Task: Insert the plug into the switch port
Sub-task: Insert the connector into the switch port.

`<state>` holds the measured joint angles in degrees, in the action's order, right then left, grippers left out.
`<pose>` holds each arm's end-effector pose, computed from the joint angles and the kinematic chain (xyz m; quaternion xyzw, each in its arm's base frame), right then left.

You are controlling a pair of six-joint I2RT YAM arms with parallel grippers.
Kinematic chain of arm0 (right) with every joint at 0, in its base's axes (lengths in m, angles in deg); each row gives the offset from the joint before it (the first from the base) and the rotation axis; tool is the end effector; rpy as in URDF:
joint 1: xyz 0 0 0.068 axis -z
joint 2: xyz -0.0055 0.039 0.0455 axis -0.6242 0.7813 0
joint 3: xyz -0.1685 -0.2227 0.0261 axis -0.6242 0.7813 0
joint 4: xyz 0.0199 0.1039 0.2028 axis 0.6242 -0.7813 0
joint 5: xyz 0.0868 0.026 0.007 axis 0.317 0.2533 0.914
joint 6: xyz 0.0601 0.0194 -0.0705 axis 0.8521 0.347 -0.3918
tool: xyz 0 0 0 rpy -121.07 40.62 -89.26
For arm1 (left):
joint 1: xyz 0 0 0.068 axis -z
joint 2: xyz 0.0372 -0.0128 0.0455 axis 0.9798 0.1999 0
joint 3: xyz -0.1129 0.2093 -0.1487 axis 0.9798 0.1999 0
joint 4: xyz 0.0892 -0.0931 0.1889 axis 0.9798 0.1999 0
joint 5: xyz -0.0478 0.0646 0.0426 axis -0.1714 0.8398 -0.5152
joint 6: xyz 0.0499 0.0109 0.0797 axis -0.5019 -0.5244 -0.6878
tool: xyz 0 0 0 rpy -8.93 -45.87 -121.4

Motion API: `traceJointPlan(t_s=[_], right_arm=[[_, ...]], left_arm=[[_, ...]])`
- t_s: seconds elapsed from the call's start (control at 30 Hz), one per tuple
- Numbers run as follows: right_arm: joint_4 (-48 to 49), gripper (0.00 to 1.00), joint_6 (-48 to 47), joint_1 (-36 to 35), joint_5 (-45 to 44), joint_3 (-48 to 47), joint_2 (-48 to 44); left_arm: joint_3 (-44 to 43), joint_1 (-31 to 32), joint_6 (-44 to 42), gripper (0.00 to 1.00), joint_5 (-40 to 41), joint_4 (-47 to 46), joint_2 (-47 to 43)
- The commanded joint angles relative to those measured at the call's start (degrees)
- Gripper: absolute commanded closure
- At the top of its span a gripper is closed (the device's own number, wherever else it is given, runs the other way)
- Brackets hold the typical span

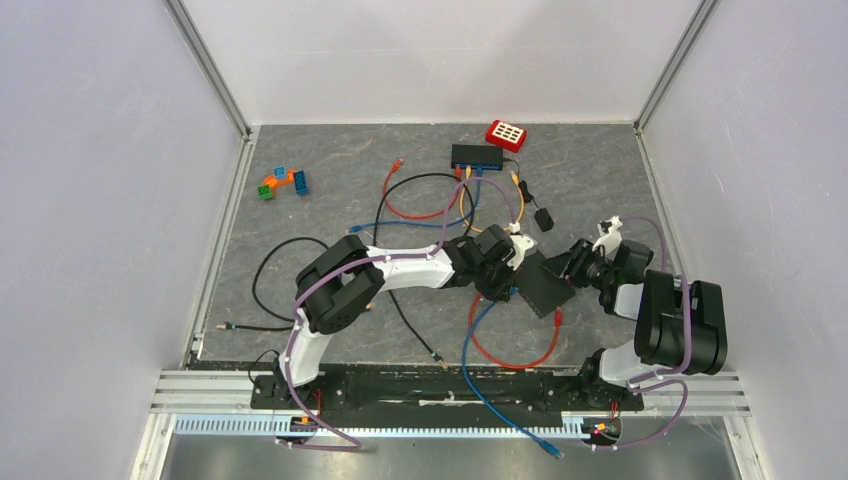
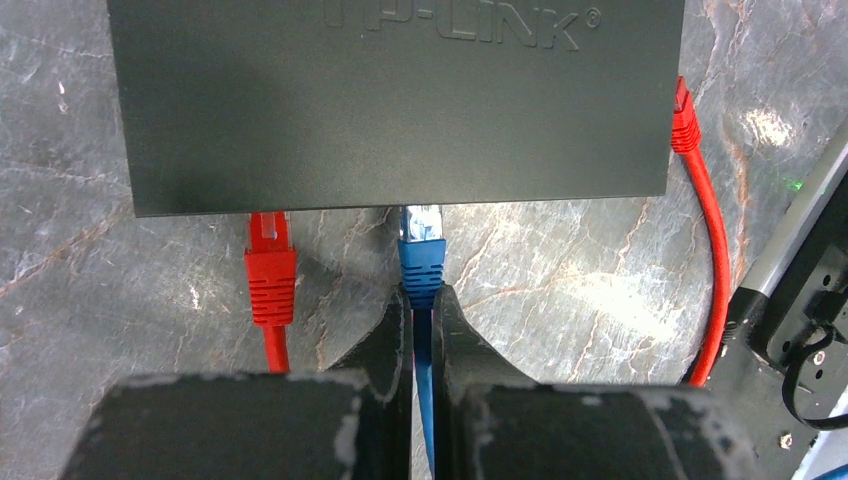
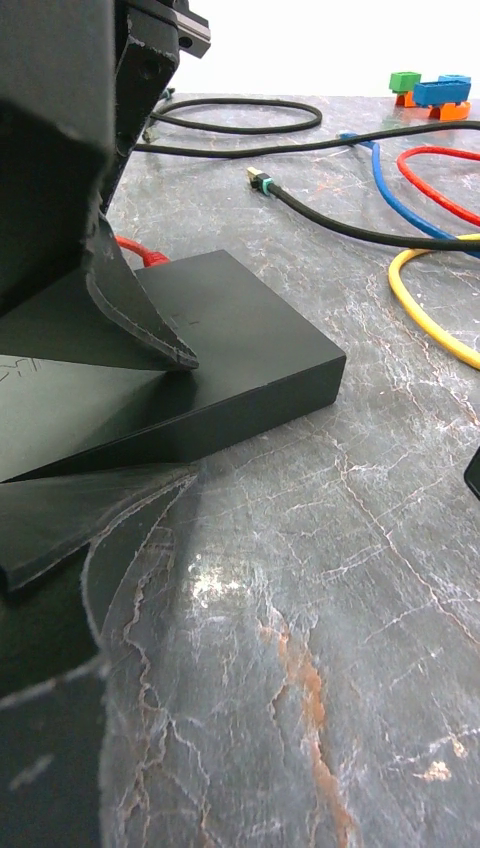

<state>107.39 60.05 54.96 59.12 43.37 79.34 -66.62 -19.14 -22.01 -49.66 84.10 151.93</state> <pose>0.2353 -0.0071 0.1213 0.1212 0.8444 0.3567 0.3810 0.2143 -0.3991 0.1409 0.3935 0.8423 -0.2961 0.2191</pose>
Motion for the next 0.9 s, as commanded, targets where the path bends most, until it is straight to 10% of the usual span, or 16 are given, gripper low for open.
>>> traceJointPlan(t_s=[0.0,0.87], right_arm=[[-17.9,0.59,-1.2,-3.1,2.7,5.4,3.5],[-5.0,0.62,10.2,-11.7,3.0,11.4,4.1]], left_arm=[[-1.1,0.2,1.1,0.98,2.2,-9.8,5.0],[-4.1,0.0,-3.8,0.98,7.2,-18.9,7.9]])
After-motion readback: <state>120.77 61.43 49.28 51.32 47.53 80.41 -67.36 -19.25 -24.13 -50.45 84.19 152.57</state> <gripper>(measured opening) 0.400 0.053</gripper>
